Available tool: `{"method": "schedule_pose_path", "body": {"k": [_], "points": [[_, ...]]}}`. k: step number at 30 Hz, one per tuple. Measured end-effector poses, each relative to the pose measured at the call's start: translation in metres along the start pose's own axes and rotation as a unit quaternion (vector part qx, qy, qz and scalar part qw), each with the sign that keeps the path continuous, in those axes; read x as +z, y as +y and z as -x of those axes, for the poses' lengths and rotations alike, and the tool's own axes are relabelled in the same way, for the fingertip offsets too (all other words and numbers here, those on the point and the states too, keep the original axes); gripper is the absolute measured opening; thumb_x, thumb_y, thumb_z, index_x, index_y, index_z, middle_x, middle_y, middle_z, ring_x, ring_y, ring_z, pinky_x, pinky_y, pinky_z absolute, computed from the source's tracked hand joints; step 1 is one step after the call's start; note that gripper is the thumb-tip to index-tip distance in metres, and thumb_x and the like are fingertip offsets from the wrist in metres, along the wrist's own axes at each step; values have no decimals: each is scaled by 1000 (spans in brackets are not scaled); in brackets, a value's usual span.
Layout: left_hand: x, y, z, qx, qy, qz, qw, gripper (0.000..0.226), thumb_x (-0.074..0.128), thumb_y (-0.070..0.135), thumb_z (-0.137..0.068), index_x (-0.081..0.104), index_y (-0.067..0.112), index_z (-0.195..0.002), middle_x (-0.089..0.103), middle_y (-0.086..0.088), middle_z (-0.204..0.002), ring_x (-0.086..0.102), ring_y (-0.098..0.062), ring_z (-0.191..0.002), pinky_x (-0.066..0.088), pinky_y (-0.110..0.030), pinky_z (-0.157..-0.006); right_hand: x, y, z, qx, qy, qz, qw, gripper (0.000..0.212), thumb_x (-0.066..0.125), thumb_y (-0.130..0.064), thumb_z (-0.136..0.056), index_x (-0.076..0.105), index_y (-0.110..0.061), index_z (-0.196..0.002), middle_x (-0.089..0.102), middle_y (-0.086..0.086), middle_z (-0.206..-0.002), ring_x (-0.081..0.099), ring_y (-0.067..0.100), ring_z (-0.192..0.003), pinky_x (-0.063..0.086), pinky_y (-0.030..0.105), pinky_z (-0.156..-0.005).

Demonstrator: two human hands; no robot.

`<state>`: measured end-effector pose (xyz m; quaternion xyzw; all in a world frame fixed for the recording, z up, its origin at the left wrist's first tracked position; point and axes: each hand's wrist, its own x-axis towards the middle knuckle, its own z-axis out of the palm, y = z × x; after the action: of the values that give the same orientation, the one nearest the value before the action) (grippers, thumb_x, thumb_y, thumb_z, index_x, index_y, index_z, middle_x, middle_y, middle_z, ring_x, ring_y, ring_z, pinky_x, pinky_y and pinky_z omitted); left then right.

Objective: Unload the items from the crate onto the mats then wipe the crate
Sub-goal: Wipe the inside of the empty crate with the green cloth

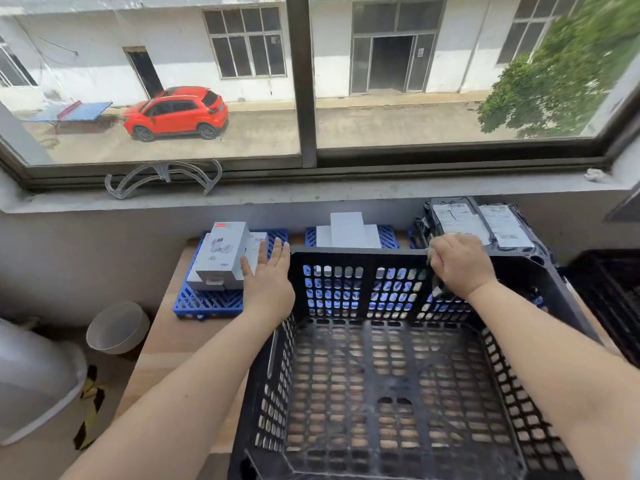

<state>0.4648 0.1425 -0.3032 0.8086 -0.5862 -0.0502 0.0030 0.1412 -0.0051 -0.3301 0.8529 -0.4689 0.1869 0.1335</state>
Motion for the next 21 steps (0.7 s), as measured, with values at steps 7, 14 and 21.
{"method": "schedule_pose_path", "body": {"k": [7, 14, 21], "points": [[2, 50, -7, 106, 31, -96, 989, 57, 13, 32, -106, -5, 14, -157, -8, -4, -165, -14, -24, -151, -25, -54, -110, 2, -85, -26, 78, -39, 2, 996, 37, 29, -30, -96, 56, -14, -76, 59, 6, -69, 51, 27, -65, 37, 38, -63], [14, 113, -32, 151, 28, 6, 988, 54, 33, 36, -98, 26, 21, -149, 34, -3, -148, 23, -25, -140, 6, -44, -119, 4, -96, -33, -13, -53, 11, 998, 21, 42, -22, -81, 58, -16, -69, 57, 2, -61, 55, 23, -55, 39, 30, -50], [25, 105, -36, 178, 80, -10, 981, 47, 34, 46, -99, 36, 24, -140, 45, 0, -131, 37, -25, -123, 15, -38, -106, -2, 13, 8, 43, -27, -28, 998, 29, 35, -27, -98, 56, -13, -83, 56, 3, -74, 50, 27, -70, 39, 38, -67]]}}
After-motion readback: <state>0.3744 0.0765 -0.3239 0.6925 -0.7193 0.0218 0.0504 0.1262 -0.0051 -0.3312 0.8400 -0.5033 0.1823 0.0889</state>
